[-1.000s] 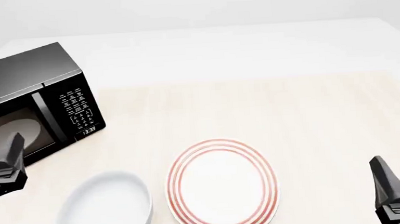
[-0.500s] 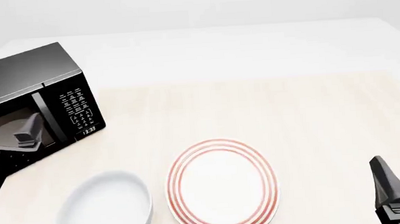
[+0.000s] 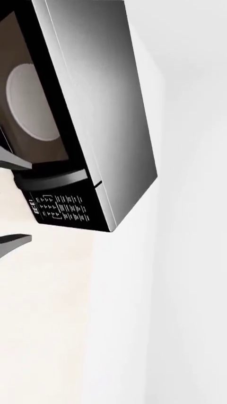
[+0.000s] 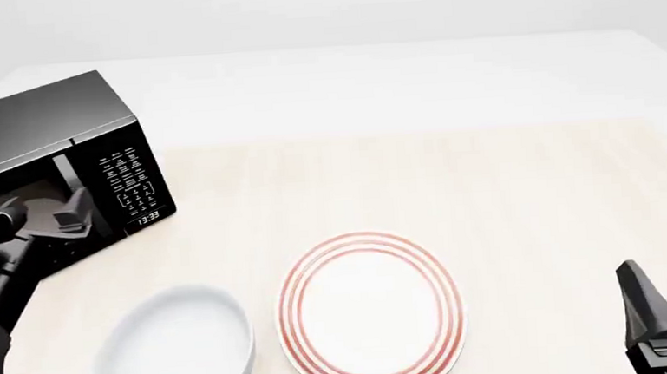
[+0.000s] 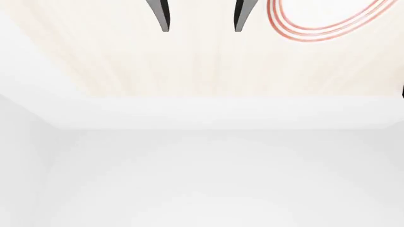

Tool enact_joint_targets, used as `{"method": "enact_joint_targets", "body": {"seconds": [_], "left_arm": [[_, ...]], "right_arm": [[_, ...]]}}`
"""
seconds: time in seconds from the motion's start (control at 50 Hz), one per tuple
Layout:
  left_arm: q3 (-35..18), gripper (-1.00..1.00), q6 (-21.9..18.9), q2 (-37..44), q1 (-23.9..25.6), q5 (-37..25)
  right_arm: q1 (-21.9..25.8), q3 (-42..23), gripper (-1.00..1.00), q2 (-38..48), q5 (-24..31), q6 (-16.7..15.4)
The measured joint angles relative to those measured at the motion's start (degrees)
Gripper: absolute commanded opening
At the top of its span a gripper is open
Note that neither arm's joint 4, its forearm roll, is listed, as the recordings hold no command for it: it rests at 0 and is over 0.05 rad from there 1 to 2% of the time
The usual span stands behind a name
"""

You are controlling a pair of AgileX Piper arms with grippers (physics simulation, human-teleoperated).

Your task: Open the microwave.

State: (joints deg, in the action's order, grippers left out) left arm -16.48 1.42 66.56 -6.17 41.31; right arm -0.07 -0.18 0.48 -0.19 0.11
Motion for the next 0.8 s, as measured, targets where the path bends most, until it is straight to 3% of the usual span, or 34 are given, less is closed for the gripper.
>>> {"method": "enact_joint_targets", "body": {"seconds": [0.8], "left_arm": [[-7.26, 1.00, 1.56, 19.29, -1.25, 8.80]], "right_arm": [[0.00, 0.00, 1.00, 0.00, 0.00, 0.00]]}}
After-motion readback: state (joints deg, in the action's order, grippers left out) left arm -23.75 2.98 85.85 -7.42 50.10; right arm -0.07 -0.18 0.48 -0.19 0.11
